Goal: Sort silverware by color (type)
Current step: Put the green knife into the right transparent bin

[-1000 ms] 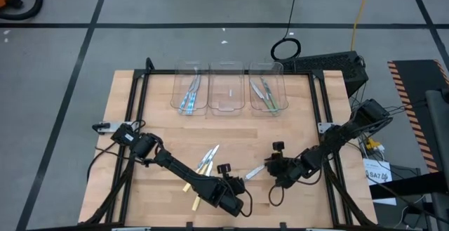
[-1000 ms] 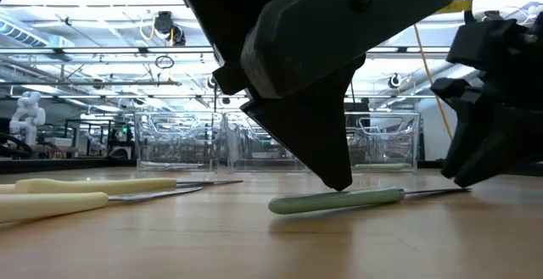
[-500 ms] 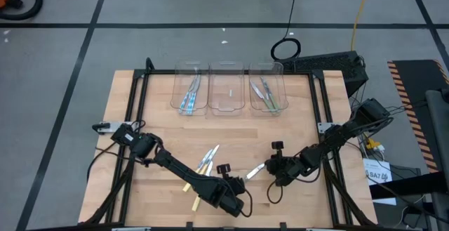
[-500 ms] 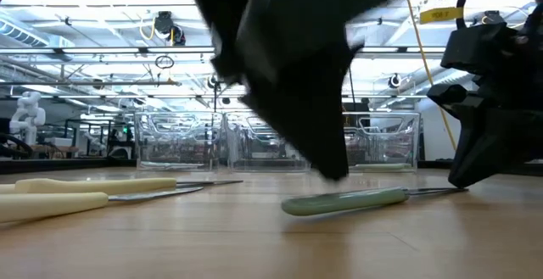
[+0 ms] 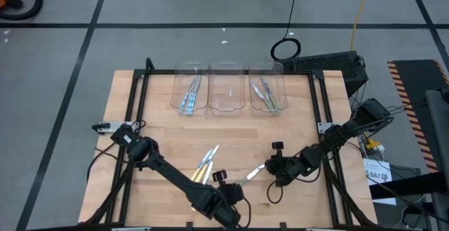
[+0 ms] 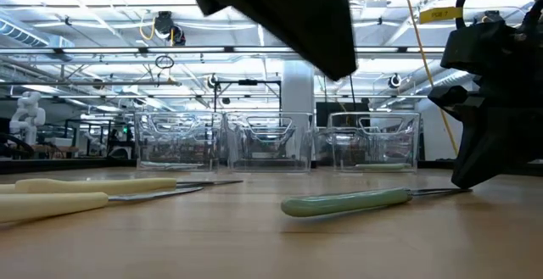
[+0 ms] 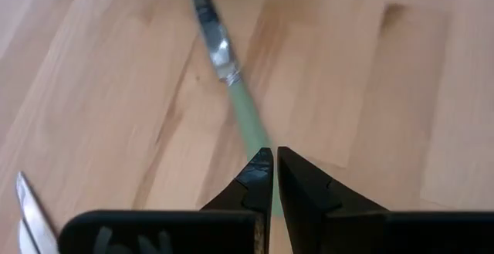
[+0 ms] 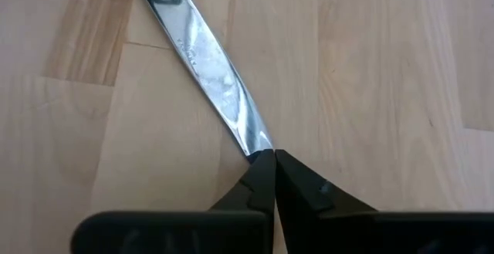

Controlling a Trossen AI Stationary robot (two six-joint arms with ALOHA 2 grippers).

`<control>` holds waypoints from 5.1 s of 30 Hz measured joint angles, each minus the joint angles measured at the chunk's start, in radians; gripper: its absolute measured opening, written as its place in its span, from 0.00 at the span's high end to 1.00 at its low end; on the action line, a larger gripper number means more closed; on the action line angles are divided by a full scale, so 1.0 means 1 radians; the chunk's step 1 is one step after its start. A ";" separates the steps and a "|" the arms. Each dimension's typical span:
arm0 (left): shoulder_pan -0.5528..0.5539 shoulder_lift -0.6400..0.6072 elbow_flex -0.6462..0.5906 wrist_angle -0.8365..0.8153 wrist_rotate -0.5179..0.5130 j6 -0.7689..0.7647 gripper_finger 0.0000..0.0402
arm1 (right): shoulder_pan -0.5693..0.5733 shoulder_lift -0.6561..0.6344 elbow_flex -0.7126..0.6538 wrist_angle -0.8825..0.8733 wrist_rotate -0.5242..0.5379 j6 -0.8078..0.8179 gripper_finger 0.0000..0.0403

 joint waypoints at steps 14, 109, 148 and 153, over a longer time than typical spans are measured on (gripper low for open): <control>0.022 0.085 -0.002 -0.013 0.104 -0.123 0.55 | 0.000 0.001 -0.001 0.001 -0.005 -0.002 0.99; 0.092 0.134 -0.004 0.019 0.121 0.083 0.99 | 0.073 0.002 0.093 -0.076 -0.170 0.321 0.63; 0.058 0.137 0.103 0.002 0.062 0.170 0.93 | 0.114 -0.005 0.133 -0.025 -0.210 0.292 0.44; 0.041 0.132 0.126 0.002 -0.038 0.225 0.82 | 0.157 -0.005 0.133 -0.025 -0.211 0.293 0.44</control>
